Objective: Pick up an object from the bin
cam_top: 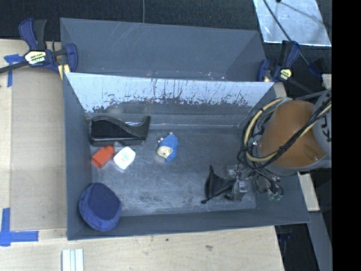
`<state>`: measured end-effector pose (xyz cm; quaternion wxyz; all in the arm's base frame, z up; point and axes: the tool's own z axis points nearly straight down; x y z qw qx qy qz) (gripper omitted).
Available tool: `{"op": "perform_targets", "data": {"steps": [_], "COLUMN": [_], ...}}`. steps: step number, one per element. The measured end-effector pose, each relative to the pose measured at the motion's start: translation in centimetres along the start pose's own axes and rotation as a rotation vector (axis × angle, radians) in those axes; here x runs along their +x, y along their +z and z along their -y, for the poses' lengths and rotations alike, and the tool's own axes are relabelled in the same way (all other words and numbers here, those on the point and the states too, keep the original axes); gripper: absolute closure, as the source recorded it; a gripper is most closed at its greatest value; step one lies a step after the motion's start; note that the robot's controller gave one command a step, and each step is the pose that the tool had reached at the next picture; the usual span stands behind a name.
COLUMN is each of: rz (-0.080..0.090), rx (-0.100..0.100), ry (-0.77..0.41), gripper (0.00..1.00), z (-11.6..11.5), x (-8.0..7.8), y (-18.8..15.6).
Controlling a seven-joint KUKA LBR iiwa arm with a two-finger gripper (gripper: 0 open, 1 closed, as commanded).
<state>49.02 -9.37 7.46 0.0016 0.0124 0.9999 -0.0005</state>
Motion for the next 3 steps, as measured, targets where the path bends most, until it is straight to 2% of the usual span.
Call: {"op": "perform_targets", "data": {"steps": [1,2,3], "rz": [0.008,-0.002,0.011], "rx": [0.000,-0.001,-0.001], "ry": [-0.020,-0.172,-0.275], "gripper": [1.00,1.00,1.00], "z": [-4.2,-5.4,-8.6], "x": [-1.1,-0.2,-2.6], "y": [-12.4,-10.7,-19.5]}}
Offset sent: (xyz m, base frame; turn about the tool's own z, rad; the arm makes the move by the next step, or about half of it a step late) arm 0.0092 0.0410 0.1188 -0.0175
